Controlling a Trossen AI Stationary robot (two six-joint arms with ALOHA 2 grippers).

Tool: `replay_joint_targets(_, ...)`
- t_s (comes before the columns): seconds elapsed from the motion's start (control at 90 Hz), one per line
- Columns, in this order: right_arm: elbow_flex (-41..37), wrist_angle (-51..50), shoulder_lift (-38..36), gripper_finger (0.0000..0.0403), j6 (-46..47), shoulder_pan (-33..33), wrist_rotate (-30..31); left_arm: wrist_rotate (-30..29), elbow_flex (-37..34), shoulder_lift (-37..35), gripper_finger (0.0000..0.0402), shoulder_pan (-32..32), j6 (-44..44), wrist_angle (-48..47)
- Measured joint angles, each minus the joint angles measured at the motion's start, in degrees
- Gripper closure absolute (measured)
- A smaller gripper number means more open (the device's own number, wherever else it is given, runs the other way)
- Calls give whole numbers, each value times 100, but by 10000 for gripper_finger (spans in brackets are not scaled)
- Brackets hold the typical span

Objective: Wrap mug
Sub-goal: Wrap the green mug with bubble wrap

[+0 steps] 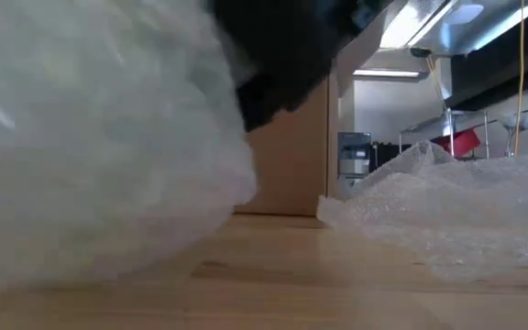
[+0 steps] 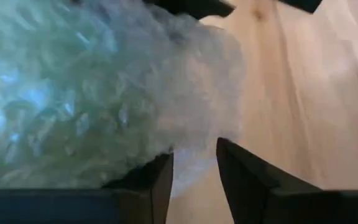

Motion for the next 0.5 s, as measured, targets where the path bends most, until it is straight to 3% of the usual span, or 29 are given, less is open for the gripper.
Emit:
replay_joint_targets(0.322,18,-1208,-606,292,720,538,-1001,52,2,-24,277,9,-127,76)
replay_joint_targets(0.5,-197,-1072,-515,292,1043,847,-662,74,2,-29,277,9,-126,80)
